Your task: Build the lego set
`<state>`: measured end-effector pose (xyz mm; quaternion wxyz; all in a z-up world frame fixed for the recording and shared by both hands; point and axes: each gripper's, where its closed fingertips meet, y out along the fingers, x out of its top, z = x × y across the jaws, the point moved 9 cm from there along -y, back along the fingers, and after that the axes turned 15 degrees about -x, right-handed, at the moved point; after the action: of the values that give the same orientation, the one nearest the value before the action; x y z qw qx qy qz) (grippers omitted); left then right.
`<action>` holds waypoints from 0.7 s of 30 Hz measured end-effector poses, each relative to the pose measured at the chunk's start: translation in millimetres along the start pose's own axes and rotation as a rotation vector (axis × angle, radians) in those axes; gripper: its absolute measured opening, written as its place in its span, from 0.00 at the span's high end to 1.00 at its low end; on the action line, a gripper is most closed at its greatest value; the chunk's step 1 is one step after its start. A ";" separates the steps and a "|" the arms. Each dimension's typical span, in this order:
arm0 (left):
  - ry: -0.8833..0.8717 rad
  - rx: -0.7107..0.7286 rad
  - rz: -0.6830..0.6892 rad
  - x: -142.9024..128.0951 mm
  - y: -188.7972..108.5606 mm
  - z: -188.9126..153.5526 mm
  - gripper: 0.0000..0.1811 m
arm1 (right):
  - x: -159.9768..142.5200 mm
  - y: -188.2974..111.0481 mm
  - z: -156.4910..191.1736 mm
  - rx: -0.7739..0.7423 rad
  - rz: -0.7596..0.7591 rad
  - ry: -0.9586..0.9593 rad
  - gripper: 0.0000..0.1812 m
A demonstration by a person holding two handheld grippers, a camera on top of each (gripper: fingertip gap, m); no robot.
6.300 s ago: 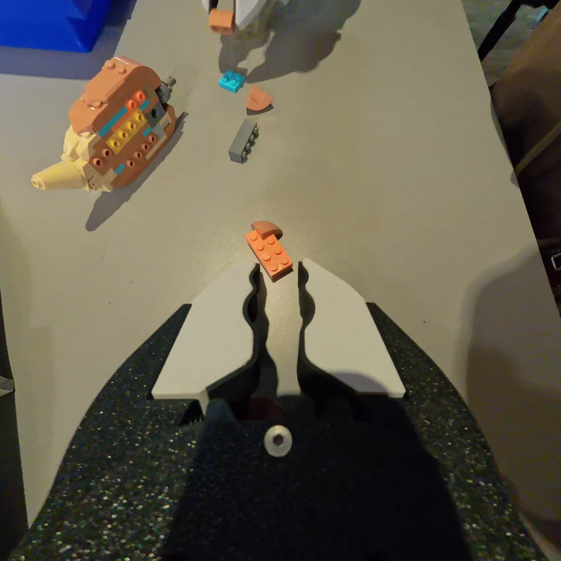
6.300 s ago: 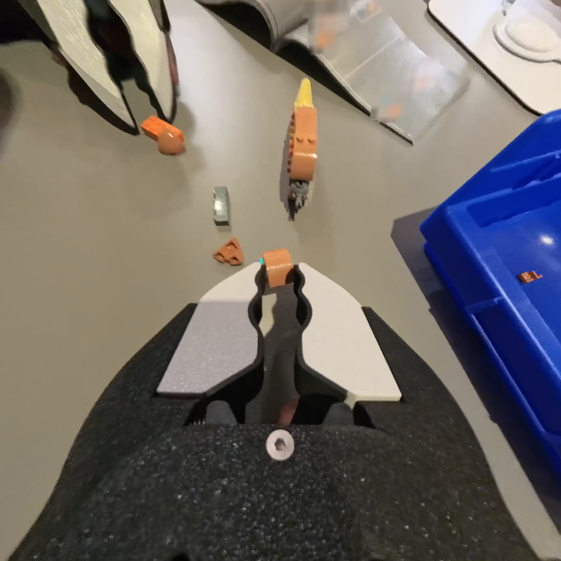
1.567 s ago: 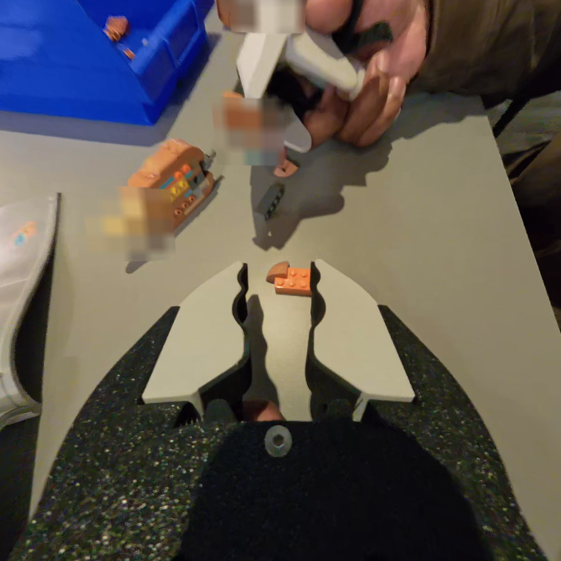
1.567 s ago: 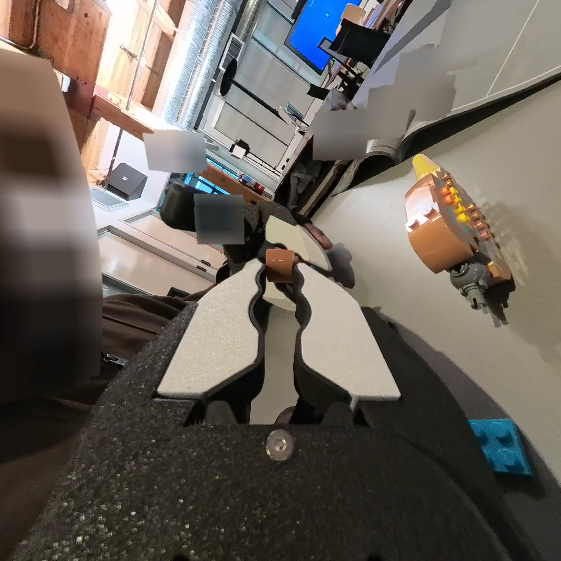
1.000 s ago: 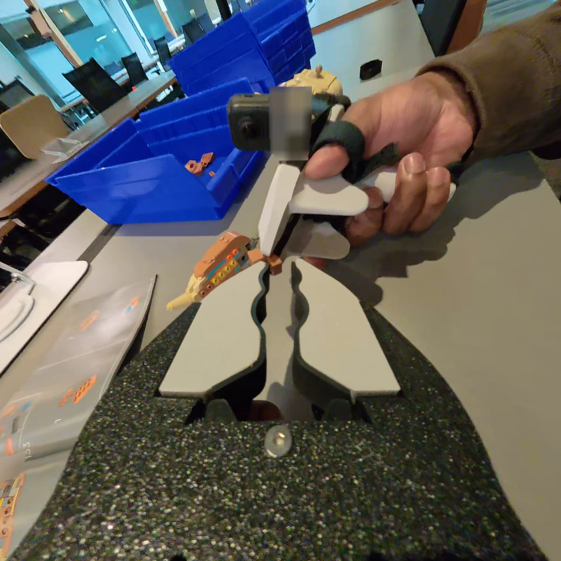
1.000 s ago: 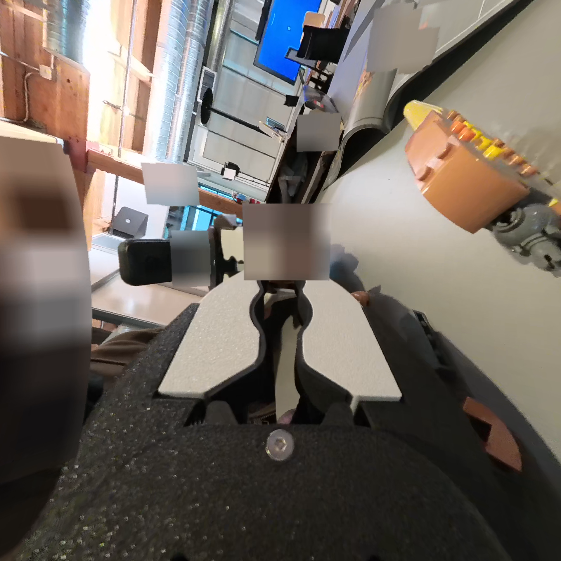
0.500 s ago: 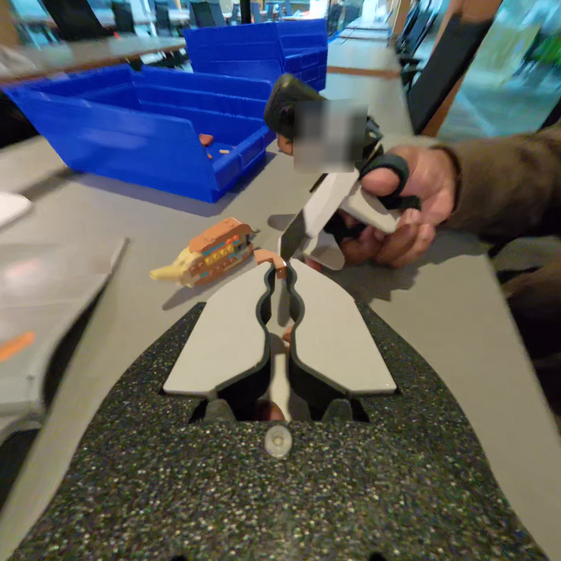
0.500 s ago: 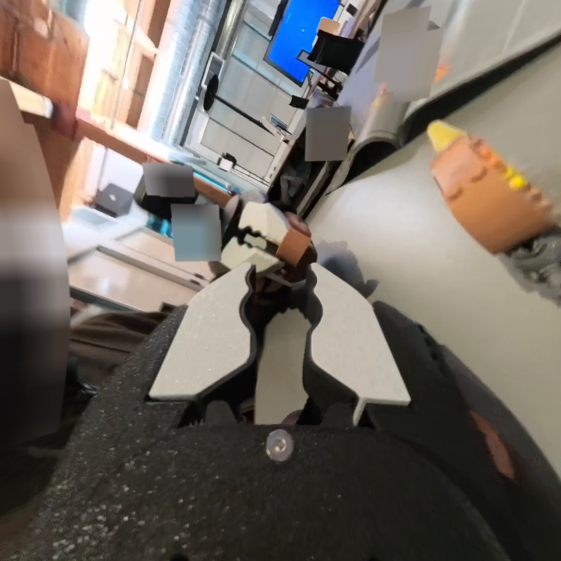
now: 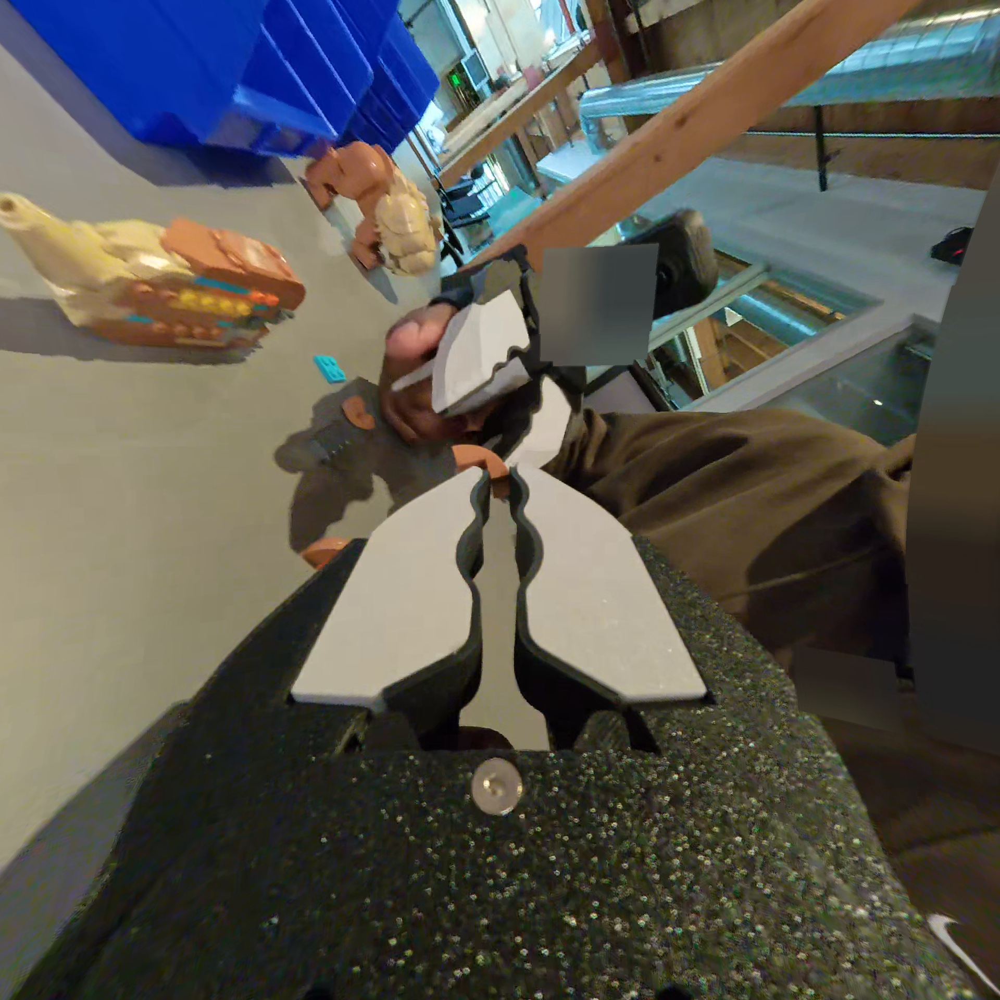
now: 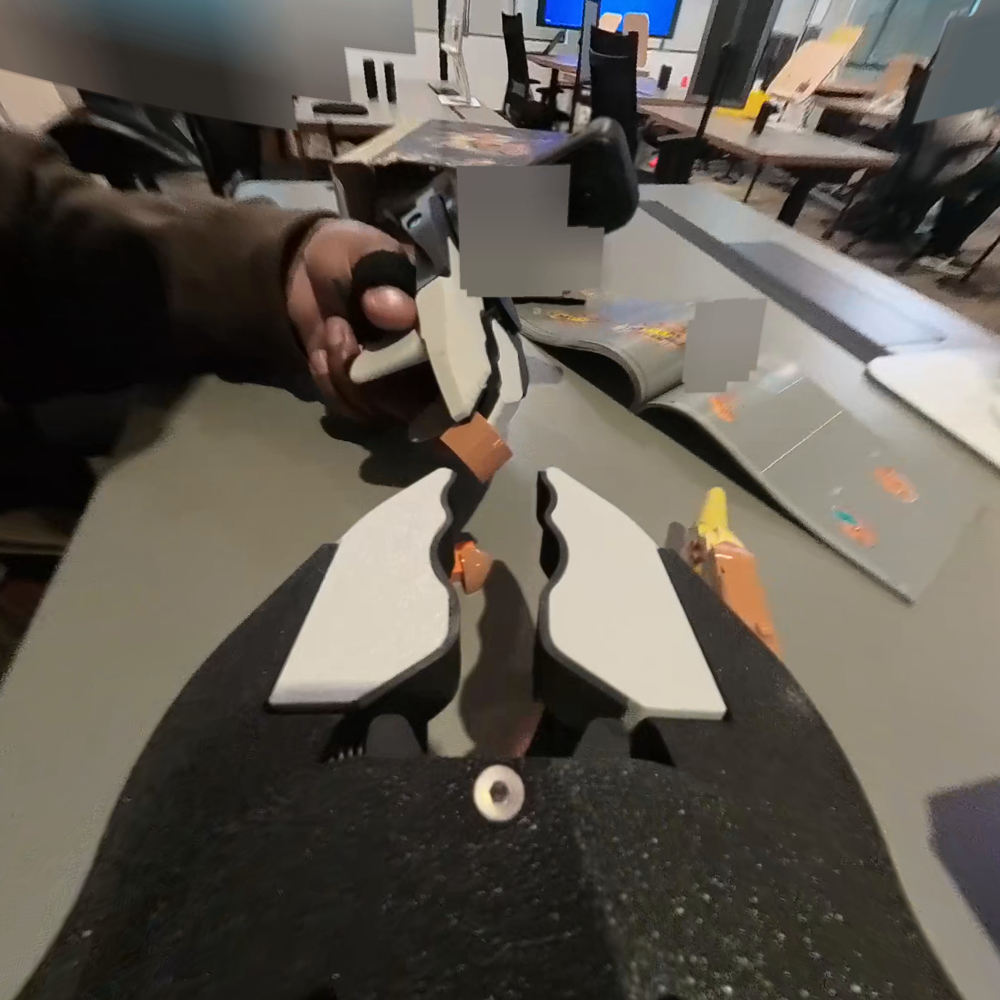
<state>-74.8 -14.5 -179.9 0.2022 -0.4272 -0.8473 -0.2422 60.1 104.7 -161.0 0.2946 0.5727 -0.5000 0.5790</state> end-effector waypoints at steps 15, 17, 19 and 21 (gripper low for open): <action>-0.057 -0.028 0.069 -7.1 10.4 1.0 0.97 | 1.6 -0.7 16.0 0.080 -0.030 -0.214 0.89; -0.056 -0.033 0.071 -7.1 10.6 0.7 0.97 | 2.0 -0.9 16.5 0.078 -0.031 -0.215 0.89; -0.056 -0.031 0.067 -6.8 10.4 0.8 0.97 | 2.1 -0.5 16.7 0.072 -0.025 -0.215 0.90; -0.056 -0.030 0.065 -6.7 10.5 0.8 0.96 | 2.0 -0.1 16.7 0.071 -0.017 -0.207 0.90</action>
<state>-62.6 -12.8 -181.8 0.1796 -0.4640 -0.8347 -0.2362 66.1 88.9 -161.7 0.2257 0.6437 -0.5022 0.5315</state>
